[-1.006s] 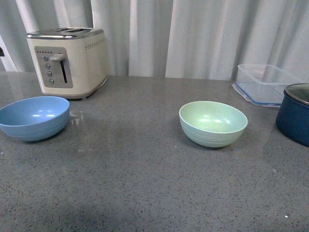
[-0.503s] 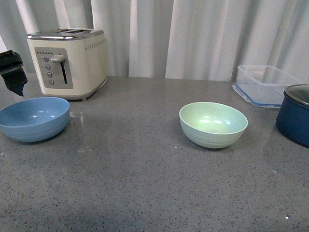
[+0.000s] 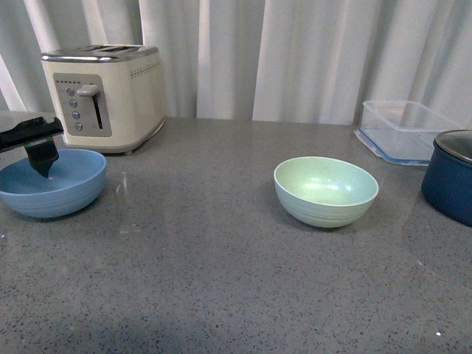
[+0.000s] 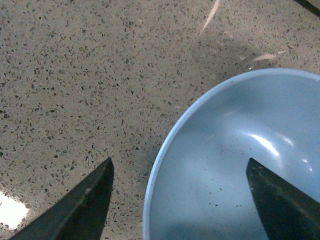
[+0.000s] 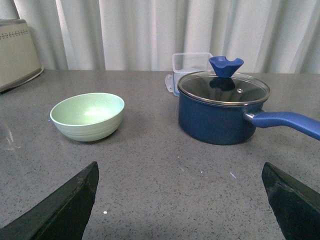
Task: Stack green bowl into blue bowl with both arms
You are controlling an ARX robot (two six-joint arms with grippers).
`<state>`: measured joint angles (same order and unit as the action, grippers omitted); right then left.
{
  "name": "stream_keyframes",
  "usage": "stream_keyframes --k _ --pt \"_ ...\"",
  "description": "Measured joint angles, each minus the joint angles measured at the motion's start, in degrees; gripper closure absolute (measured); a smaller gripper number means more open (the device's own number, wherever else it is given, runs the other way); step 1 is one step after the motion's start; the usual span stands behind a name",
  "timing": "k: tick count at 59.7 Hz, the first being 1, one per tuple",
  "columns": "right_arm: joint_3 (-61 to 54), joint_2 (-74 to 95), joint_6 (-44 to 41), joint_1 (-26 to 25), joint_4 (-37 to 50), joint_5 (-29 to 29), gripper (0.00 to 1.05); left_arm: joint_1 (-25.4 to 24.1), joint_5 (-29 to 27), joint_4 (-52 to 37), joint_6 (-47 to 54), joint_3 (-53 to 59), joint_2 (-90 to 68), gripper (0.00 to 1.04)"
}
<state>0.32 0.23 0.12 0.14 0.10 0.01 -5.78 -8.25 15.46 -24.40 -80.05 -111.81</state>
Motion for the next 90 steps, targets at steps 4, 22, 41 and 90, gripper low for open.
stream_keyframes --k 4,22,41,90 --pt "0.0 0.0 0.0 0.0 0.0 0.0 0.1 0.07 -0.31 0.66 0.2 -0.35 -0.28 0.4" --pt "0.0 0.0 0.0 0.0 0.0 0.0 0.1 0.09 -0.59 1.42 0.31 -1.2 -0.85 0.87" --pt "0.0 0.0 0.0 0.0 0.0 -0.02 0.1 1.51 0.87 1.31 0.26 -0.5 3.67 1.01" --pt "0.0 0.0 0.02 0.0 0.0 0.0 0.1 23.85 -2.75 4.61 -2.25 -13.64 -8.39 1.01"
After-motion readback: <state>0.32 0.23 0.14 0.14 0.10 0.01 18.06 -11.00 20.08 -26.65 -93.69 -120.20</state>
